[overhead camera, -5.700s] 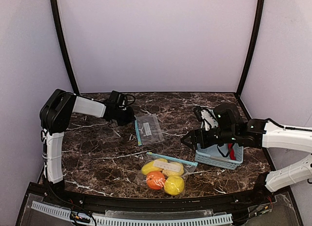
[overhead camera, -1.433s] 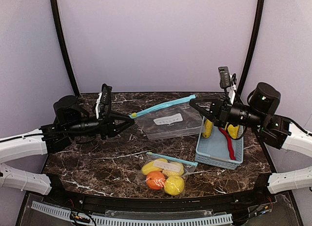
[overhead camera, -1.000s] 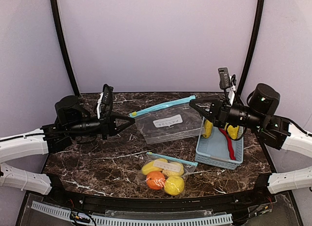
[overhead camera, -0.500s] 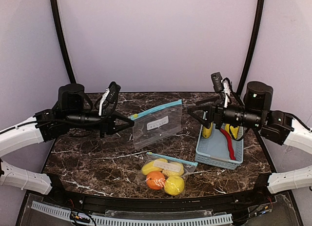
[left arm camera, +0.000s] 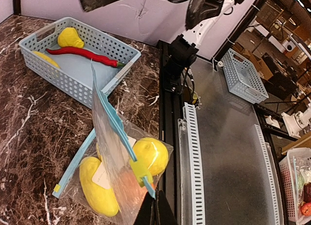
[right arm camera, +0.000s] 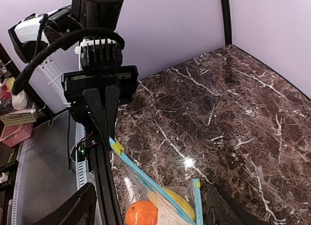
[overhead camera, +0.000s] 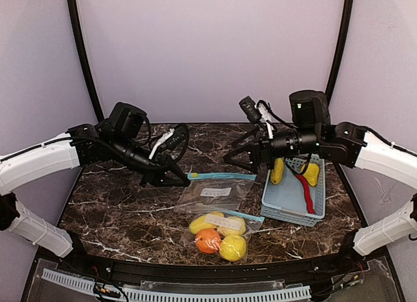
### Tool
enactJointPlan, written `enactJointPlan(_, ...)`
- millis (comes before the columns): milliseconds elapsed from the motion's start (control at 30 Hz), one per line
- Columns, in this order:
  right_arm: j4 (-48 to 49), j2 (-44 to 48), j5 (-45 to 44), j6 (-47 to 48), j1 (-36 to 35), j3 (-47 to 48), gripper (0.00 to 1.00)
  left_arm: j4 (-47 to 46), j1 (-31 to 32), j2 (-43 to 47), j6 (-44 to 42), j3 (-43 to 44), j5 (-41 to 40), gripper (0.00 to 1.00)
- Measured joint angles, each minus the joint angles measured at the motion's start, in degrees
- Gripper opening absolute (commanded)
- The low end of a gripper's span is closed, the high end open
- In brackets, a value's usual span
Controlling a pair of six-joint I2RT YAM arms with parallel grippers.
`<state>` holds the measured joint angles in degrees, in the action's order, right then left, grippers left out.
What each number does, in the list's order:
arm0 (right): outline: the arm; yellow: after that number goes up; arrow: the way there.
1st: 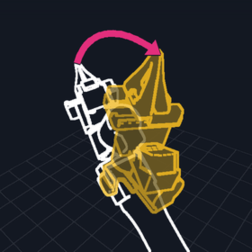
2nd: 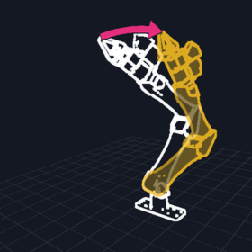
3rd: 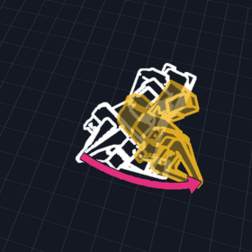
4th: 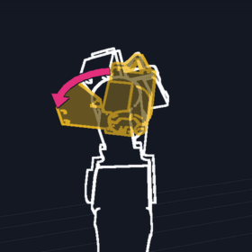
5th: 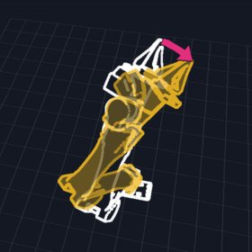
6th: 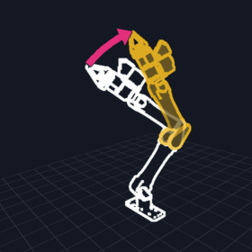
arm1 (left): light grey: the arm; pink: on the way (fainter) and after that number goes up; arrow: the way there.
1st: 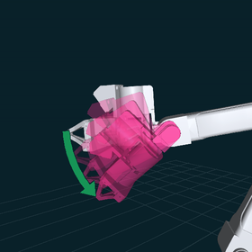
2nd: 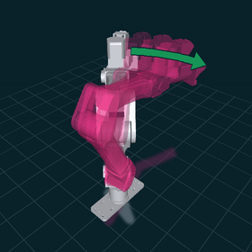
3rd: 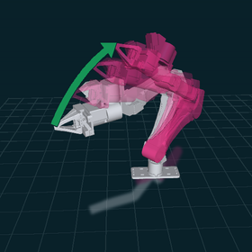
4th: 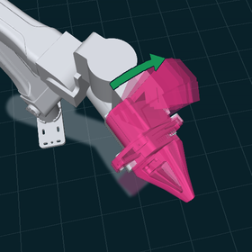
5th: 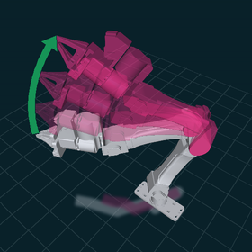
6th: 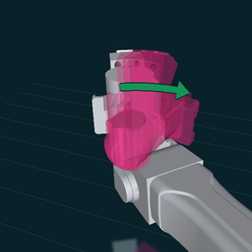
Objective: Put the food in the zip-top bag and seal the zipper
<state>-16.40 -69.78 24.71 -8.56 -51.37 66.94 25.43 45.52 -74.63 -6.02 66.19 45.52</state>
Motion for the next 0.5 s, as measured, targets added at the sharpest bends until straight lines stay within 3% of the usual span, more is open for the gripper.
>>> enactJointPlan(167, -0.48, -5.38, 5.33, 1.14, -0.61, 1.40, 0.71, 1.38, 0.00, -0.44, -2.78, 0.02, 4.13, 0.01)
enactJointPlan(500, 4.70, -13.38, 16.41, 0.26, -1.42, 1.68, 0.51, 1.16, 0.00, -0.44, -3.45, -2.05, 7.43, 0.01)
